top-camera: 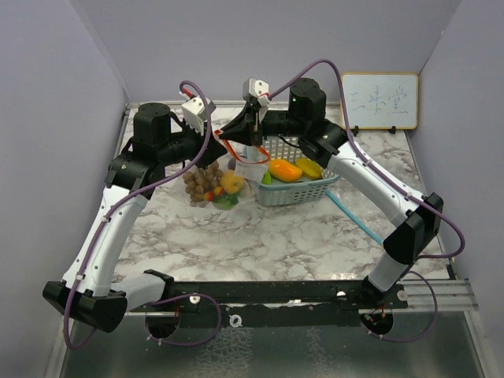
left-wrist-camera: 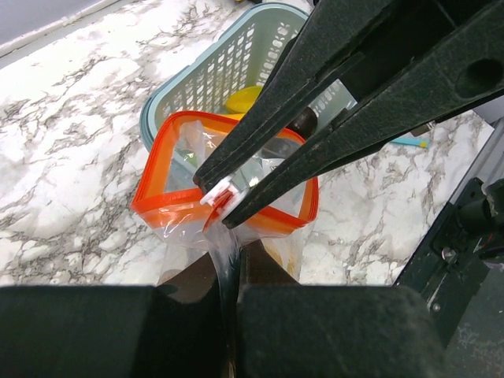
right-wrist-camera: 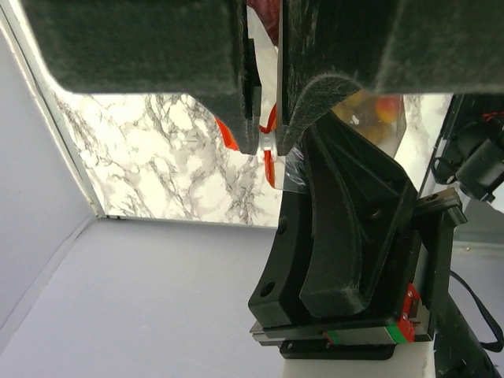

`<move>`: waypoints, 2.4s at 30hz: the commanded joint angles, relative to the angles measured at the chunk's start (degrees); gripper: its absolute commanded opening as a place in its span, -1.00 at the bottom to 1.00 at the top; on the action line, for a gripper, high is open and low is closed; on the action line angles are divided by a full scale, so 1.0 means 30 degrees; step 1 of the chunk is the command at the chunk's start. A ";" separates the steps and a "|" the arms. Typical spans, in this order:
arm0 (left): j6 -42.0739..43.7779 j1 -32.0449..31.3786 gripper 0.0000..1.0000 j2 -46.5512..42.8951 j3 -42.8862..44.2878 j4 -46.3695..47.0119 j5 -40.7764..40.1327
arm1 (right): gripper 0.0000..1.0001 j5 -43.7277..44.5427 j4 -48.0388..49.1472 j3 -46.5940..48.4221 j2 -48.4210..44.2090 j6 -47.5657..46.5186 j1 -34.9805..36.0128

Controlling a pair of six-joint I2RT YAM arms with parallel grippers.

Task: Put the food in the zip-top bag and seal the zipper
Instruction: Zip the zipper food storage bag.

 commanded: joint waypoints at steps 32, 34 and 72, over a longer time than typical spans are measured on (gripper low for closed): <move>0.1484 0.0074 -1.00 -0.1090 -0.1443 0.4211 0.0579 | -0.81 -0.5537 -0.3942 0.3978 0.1387 0.0589 -0.0869; 0.1646 0.0070 -1.00 -0.1087 -0.0663 0.3470 -0.0401 | -0.81 -0.5231 -0.4232 0.3831 0.1408 0.0318 -0.1024; 0.3521 0.0197 -1.00 -0.1724 -0.0225 0.4793 -1.2880 | -0.47 0.8824 -0.4188 -0.1942 0.0392 0.1122 -0.4494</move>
